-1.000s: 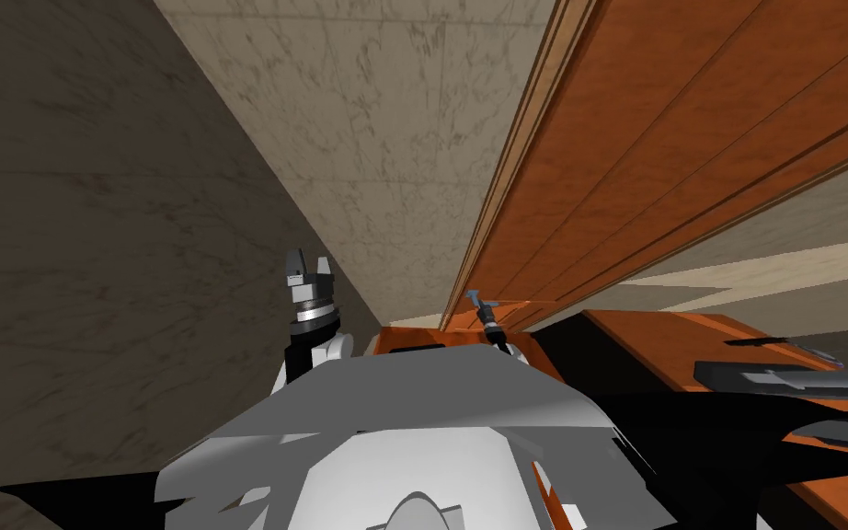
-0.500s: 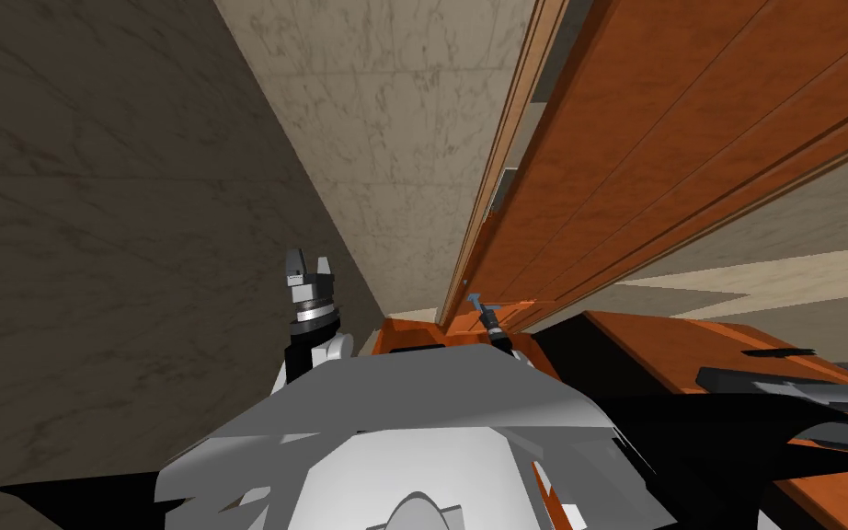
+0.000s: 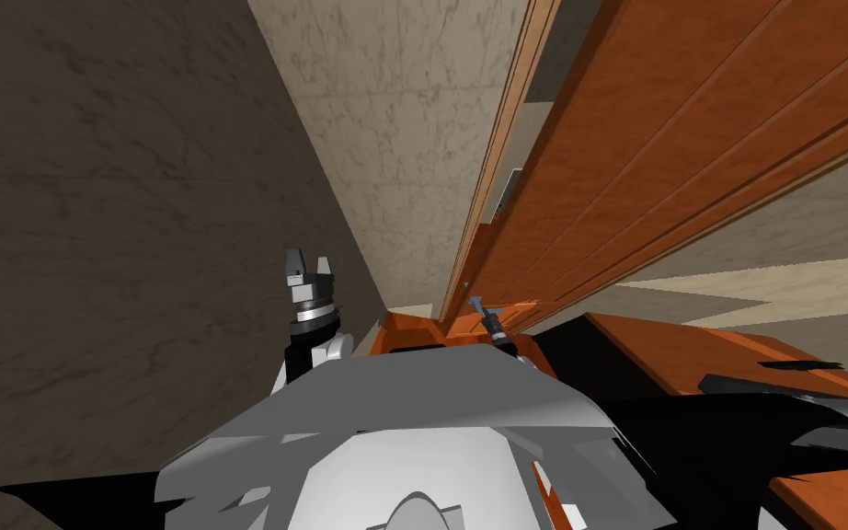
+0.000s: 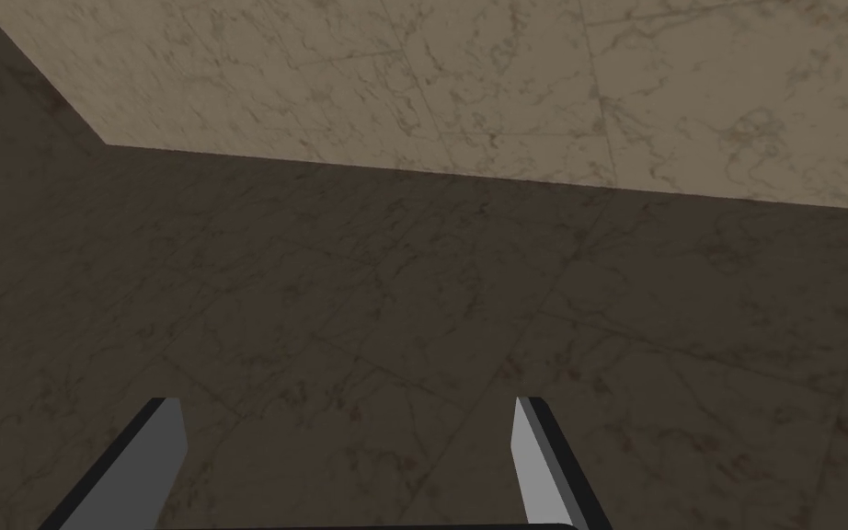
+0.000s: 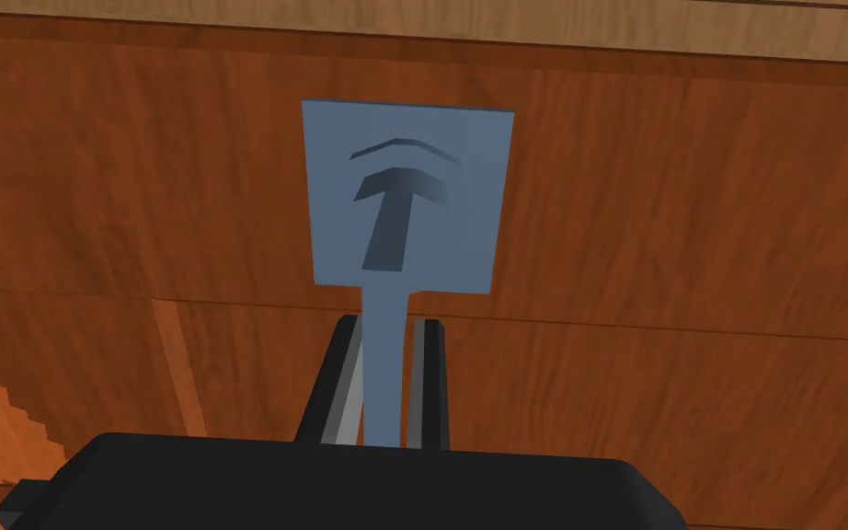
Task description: Pull the door open
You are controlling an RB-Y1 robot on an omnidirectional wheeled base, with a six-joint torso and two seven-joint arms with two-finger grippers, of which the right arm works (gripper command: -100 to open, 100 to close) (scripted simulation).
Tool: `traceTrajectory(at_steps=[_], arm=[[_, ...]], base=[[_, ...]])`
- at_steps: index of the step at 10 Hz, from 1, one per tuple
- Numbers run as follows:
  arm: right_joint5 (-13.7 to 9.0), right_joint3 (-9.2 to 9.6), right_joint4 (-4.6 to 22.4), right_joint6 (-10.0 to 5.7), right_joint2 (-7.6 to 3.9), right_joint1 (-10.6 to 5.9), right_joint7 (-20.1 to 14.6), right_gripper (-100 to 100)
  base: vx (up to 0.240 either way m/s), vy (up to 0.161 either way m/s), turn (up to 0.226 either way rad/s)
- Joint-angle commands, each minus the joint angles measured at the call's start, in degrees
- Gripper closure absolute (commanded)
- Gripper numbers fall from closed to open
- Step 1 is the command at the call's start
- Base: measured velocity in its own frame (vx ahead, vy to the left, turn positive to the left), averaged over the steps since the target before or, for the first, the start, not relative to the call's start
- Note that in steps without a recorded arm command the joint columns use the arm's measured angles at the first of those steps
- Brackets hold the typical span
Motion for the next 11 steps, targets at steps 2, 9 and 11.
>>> traceTrajectory(at_steps=[2, 9, 11], arm=[[1.00, -0.59, 0.62, -2.86, -0.72, 1.53, -0.95, 100], [2.85, -1.43, 0.49, -6.74, -1.63, 4.75, -2.68, 100], [3.24, -1.61, 1.33, -7.94, -1.89, 4.88, -2.88, 100]], base=[[-0.213, -0.072, 0.193], [-0.174, -0.066, 0.125], [-0.158, -0.053, 0.192]])
